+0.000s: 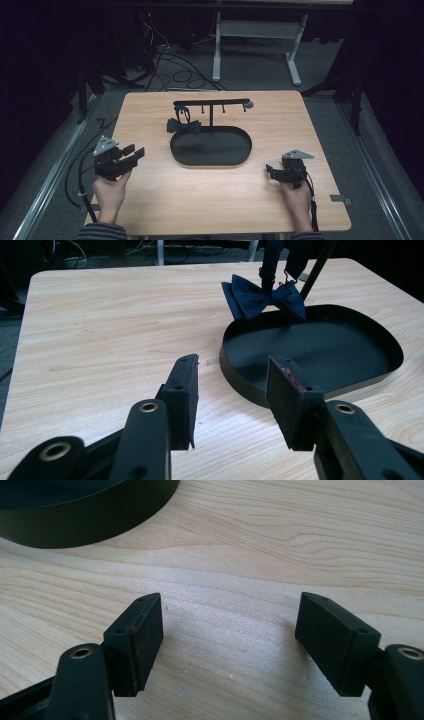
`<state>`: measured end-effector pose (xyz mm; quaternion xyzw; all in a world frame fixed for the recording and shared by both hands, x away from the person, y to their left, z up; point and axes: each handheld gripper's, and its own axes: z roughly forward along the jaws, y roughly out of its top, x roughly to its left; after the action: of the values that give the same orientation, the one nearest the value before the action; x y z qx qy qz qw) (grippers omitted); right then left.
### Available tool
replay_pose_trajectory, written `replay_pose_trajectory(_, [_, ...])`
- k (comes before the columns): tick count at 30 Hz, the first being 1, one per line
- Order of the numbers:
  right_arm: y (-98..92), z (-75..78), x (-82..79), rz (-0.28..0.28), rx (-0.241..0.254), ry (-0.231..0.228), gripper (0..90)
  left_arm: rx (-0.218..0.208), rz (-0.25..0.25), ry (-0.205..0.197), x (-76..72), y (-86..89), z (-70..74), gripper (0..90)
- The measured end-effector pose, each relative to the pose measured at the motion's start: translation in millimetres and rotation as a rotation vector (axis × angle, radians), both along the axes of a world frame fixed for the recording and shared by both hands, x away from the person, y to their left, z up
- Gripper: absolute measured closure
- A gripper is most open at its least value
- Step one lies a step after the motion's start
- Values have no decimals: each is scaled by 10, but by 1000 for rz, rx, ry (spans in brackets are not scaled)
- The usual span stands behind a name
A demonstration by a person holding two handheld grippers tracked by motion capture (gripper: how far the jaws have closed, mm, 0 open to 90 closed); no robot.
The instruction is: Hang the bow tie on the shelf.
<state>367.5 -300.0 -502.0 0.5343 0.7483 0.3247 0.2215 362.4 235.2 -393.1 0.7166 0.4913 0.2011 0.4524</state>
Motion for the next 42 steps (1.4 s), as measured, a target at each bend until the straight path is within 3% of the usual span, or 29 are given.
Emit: replay_pose_trajectory(42, [1, 0, 0, 0, -2, 0, 284, -4, -17, 86, -42, -92, -355, 556])
